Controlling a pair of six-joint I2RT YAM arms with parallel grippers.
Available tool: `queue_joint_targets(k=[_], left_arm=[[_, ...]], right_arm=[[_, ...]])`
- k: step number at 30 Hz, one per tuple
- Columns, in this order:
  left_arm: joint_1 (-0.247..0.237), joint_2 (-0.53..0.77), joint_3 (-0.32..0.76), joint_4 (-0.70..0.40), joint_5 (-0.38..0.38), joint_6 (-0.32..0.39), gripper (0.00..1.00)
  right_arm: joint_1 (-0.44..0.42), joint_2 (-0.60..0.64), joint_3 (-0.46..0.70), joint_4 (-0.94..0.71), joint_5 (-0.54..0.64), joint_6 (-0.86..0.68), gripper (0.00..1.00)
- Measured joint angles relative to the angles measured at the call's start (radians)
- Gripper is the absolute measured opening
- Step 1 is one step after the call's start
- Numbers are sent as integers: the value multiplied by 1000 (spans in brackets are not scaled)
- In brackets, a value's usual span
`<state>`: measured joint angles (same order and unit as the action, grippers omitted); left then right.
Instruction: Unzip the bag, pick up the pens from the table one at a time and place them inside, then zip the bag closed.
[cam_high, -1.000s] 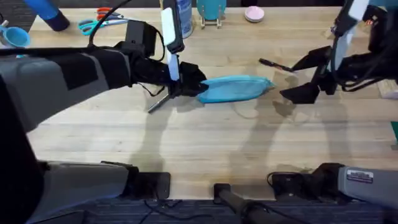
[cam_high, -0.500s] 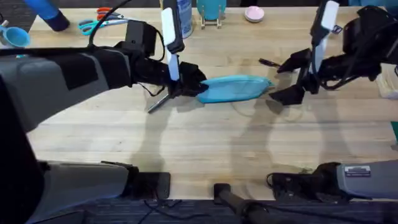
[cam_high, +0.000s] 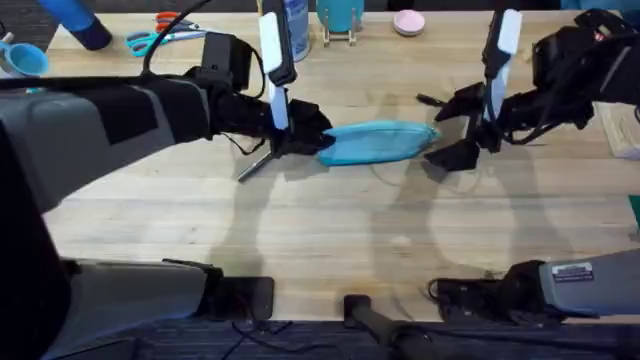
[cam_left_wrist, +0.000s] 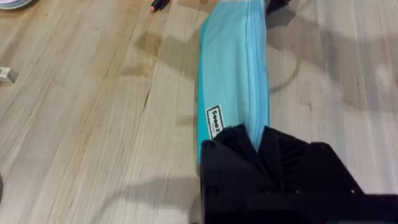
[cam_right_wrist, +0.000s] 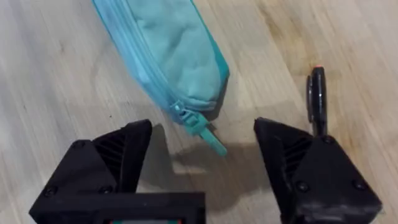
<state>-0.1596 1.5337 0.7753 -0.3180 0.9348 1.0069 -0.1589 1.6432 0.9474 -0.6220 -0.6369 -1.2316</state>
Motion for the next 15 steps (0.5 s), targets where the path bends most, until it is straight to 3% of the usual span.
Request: queue_joint_targets(k=[7,15], left_arm=[[0,0,0,0,0,0,42],[0,0,0,0,0,0,42]], right_arm=[[8,2,0,2,0,0,984],[8,2,0,2,0,-3,794]])
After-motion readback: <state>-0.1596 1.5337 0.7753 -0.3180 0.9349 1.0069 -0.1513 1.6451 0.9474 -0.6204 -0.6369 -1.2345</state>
